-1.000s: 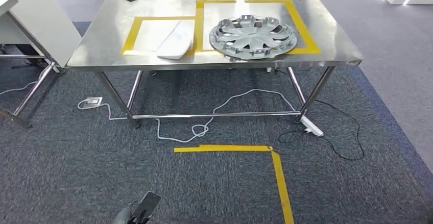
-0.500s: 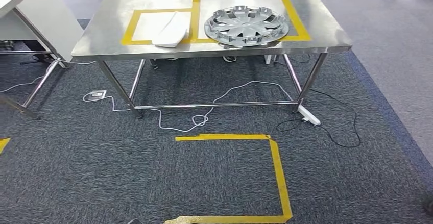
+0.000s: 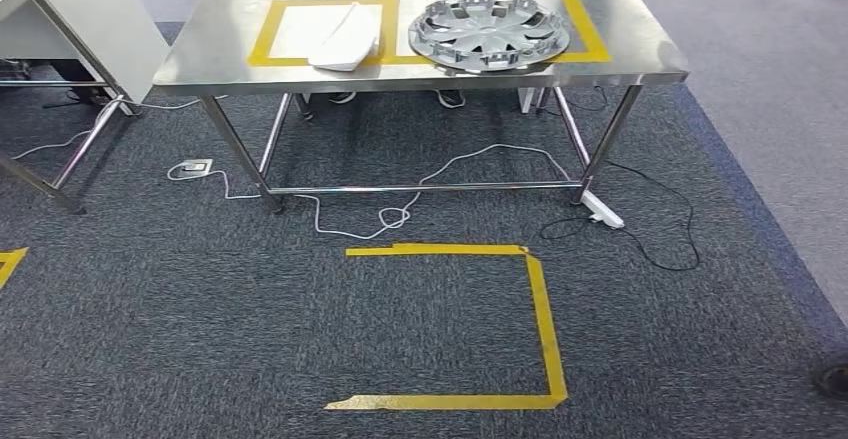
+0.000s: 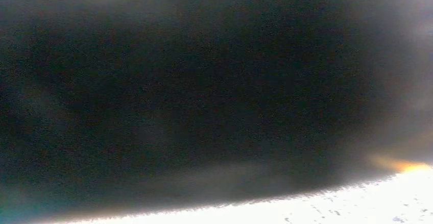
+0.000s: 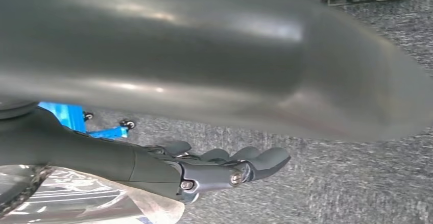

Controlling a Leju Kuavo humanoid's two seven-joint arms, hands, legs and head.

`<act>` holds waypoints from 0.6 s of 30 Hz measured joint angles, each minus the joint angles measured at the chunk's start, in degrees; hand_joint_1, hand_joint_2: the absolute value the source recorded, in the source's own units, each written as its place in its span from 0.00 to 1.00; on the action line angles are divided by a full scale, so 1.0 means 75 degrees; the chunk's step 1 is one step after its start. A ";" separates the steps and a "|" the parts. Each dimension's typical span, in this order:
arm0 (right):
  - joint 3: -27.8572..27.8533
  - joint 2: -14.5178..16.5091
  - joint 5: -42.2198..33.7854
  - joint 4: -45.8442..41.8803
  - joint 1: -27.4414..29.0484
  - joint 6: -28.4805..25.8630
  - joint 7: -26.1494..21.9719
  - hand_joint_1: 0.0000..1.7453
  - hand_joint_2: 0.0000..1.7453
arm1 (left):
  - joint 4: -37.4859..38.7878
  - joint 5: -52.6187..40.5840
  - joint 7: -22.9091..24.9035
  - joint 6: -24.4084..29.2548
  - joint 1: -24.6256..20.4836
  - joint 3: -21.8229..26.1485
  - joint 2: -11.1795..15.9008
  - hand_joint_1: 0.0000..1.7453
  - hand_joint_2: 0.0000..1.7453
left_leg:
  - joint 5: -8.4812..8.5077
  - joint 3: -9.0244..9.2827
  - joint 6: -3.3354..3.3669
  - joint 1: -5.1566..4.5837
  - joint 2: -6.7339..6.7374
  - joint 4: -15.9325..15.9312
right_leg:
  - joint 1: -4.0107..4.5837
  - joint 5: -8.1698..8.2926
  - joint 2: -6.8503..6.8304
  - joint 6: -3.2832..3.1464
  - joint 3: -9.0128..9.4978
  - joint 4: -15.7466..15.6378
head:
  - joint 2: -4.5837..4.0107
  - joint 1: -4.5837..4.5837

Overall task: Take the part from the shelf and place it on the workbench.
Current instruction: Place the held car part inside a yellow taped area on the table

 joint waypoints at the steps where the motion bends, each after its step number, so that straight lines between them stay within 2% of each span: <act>1: -0.0013 -0.0006 0.0000 0.0007 -0.0001 0.0000 0.0000 0.00 0.00 | 0.0004 0.0001 0.0000 0.0003 -0.0007 -0.0004 -0.0004 0.00 0.00 | 0.0062 -0.0054 0.0027 0.0021 0.0009 -0.0064 | -0.0008 -0.0296 0.0026 0.0037 -0.0128 0.0294 | 0.0000 0.0020; 3: -0.0027 -0.0023 0.0001 0.0021 -0.0005 0.0000 0.0000 0.00 0.00 | 0.0009 0.0000 0.0000 0.0009 -0.0010 -0.0011 -0.0002 0.00 0.00 | 0.0188 -0.0226 0.0054 0.0012 0.0025 -0.0067 | -0.0041 -0.0974 0.0059 0.0103 -0.0424 0.1246 | 0.0000 0.0046; 4: -0.0029 -0.0033 0.0004 0.0028 -0.0006 0.0001 -0.0001 0.00 0.00 | 0.0012 -0.0003 0.0000 0.0012 -0.0009 -0.0015 -0.0003 0.00 0.00 | 0.0254 -0.0318 0.0045 0.0008 0.0035 -0.0053 | -0.0053 -0.1147 0.0060 0.0132 -0.0503 0.1693 | 0.0000 0.0046; 5: -0.0031 -0.0040 0.0013 0.0034 -0.0005 0.0004 -0.0004 0.00 0.00 | 0.0015 -0.0007 0.0000 0.0014 -0.0010 -0.0019 -0.0005 0.00 0.00 | 0.0317 -0.0414 0.0035 0.0007 0.0044 -0.0029 | -0.0063 -0.1140 0.0060 0.0157 -0.0493 0.1945 | 0.0000 0.0046; 6: -0.0034 -0.0044 0.0027 0.0039 -0.0005 0.0009 -0.0009 0.00 0.00 | 0.0017 -0.0009 0.0001 0.0019 -0.0012 -0.0024 -0.0010 0.00 0.00 | 0.0376 -0.0519 0.0019 0.0011 0.0051 0.0007 | -0.0075 -0.0972 0.0060 0.0176 -0.0362 0.1938 | 0.0000 0.0046; 7: -0.0036 -0.0047 0.0044 0.0041 -0.0006 0.0014 -0.0017 0.00 0.00 | 0.0019 -0.0012 0.0001 0.0026 -0.0015 -0.0029 -0.0016 0.00 0.00 | 0.0429 -0.0629 -0.0005 0.0018 0.0053 0.0055 | -0.0090 -0.0717 0.0060 0.0189 -0.0097 0.1647 | 0.0000 0.0047; 8: -0.0037 -0.0049 0.0066 0.0042 -0.0014 0.0018 -0.0027 0.00 0.00 | 0.0020 -0.0011 0.0006 0.0034 -0.0018 -0.0033 -0.0021 0.00 0.00 | 0.0476 -0.0731 -0.0036 0.0024 0.0052 0.0115 | -0.0108 -0.0528 0.0062 0.0197 0.0264 0.1152 | 0.0000 0.0048; 9: -0.0039 -0.0050 0.0089 0.0042 -0.0026 0.0020 -0.0037 0.00 0.00 | 0.0020 -0.0010 0.0012 0.0042 -0.0019 -0.0035 -0.0025 0.00 0.00 | 0.0518 -0.0825 -0.0073 0.0019 0.0048 0.0176 | -0.0114 -0.0462 0.0068 0.0199 0.0675 0.0573 | 0.0000 0.0053; 10: -0.0041 -0.0052 0.0117 0.0042 -0.0041 0.0020 -0.0047 0.00 0.00 | 0.0020 -0.0009 0.0018 0.0048 -0.0020 -0.0036 -0.0027 0.00 0.00 | 0.0568 -0.0894 -0.0115 0.0012 0.0047 0.0224 | -0.0113 -0.0496 0.0078 0.0175 0.0989 0.0088 | 0.0000 0.0050; 11: -0.0046 -0.0052 0.0147 0.0042 -0.0055 0.0017 -0.0058 0.00 0.00 | 0.0020 -0.0008 0.0024 0.0052 -0.0022 -0.0036 -0.0030 0.00 0.00 | 0.0630 -0.0940 -0.0156 0.0005 0.0046 0.0255 | -0.0102 -0.0576 0.0087 0.0141 0.1155 -0.0220 | 0.0000 0.0053; 12: -0.0056 -0.0053 0.0176 0.0042 -0.0063 0.0013 -0.0067 0.00 0.00 | 0.0020 -0.0007 0.0026 0.0055 -0.0025 -0.0036 -0.0032 0.00 0.00 | 0.0701 -0.0971 -0.0201 0.0004 0.0046 0.0262 | -0.0081 -0.0617 0.0093 0.0090 0.1196 -0.0352 | 0.0000 0.0053; 13: -0.0070 -0.0052 0.0205 0.0046 -0.0066 0.0008 -0.0074 0.00 0.00 | 0.0021 -0.0007 0.0026 0.0055 -0.0023 -0.0036 -0.0028 0.00 0.00 | 0.0776 -0.0993 -0.0246 0.0009 0.0043 0.0258 | -0.0077 -0.0586 0.0087 0.0019 0.1114 -0.0368 | -0.0001 0.0055; 14: -0.0085 -0.0052 0.0233 0.0051 -0.0070 0.0000 -0.0085 0.00 0.00 | 0.0022 -0.0007 0.0026 0.0055 -0.0022 -0.0036 -0.0023 0.00 0.00 | 0.0753 -0.1029 -0.0291 0.0022 0.0035 0.0276 | -0.0080 -0.0515 0.0069 -0.0053 0.1023 -0.0361 | -0.0001 0.0062; 15: -0.0101 -0.0053 0.0265 0.0056 -0.0076 -0.0012 -0.0098 0.00 0.00 | 0.0023 -0.0009 0.0027 0.0053 -0.0015 -0.0036 -0.0018 0.00 0.00 | 0.0581 -0.1079 -0.0337 0.0033 0.0025 0.0375 | -0.0088 -0.0436 0.0050 -0.0134 0.0939 -0.0363 | -0.0001 0.0055; 16: -0.0116 -0.0055 0.0294 0.0061 -0.0081 -0.0027 -0.0115 0.00 0.00 | 0.0023 -0.0015 0.0027 0.0052 -0.0006 -0.0039 -0.0015 0.00 0.00 | 0.0257 -0.1150 -0.0380 0.0046 0.0015 0.0615 | -0.0098 -0.0343 0.0032 -0.0202 0.0839 -0.0372 | -0.0001 0.0038; 18: -0.0142 -0.0059 0.0345 0.0077 -0.0098 -0.0063 -0.0157 0.00 0.00 | 0.0023 -0.0046 0.0027 0.0050 0.0000 -0.0045 -0.0020 0.00 0.00 | -0.0598 -0.1307 -0.0452 0.0076 0.0008 0.1484 | -0.0086 -0.0153 0.0011 -0.0275 0.0635 -0.0363 | -0.0001 0.0004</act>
